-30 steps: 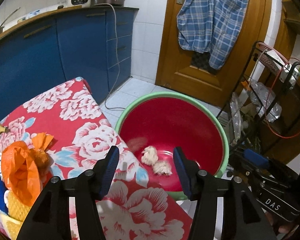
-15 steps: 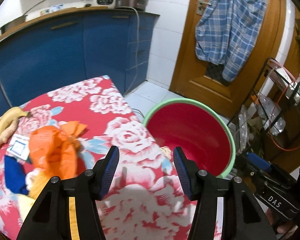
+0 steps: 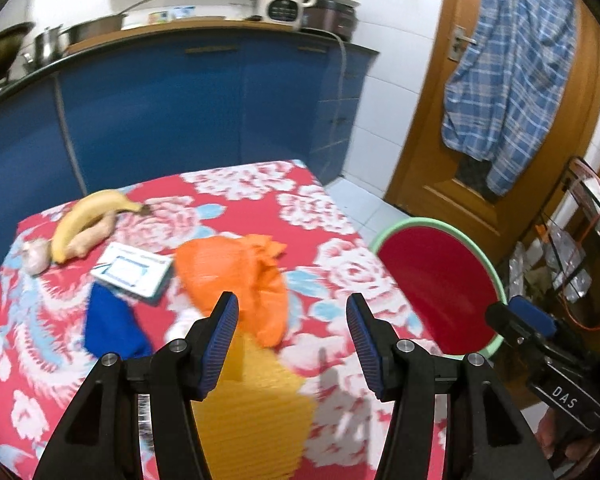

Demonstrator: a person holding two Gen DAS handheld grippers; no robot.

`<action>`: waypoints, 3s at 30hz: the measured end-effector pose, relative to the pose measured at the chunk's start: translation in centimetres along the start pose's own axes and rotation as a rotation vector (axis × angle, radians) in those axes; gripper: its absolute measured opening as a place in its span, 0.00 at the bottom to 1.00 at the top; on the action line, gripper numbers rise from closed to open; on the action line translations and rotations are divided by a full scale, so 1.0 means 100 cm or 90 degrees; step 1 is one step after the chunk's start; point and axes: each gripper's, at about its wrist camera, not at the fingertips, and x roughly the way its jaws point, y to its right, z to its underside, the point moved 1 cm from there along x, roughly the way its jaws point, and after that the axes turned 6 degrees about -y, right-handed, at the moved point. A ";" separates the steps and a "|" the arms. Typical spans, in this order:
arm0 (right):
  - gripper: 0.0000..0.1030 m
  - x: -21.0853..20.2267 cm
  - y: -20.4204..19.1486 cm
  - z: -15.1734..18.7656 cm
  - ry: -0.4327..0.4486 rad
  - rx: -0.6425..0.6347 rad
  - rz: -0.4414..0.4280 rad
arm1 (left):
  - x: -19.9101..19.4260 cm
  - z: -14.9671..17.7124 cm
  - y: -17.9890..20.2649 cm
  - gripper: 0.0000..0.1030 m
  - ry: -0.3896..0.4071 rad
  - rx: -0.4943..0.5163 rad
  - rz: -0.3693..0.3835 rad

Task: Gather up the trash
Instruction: 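Move the right gripper back over the table toward the orange mesh bag, then grasp the orange mesh bag with the right gripper while the left grasps the blue cloth, then carry the orange bag and blue cloth over the red bucket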

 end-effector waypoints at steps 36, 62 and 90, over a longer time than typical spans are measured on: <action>0.70 0.119 -0.169 -0.040 -0.111 -0.168 -0.116 | 0.007 0.027 -0.150 0.57 -0.025 -0.185 -0.107; 0.06 0.129 -0.158 -0.036 -0.129 -0.155 -0.135 | 0.053 0.029 -0.151 0.37 -0.068 -0.192 -0.073; 0.06 0.031 -0.128 -0.058 -0.004 -0.100 -0.186 | -0.014 0.018 -0.124 0.20 0.012 -0.160 -0.030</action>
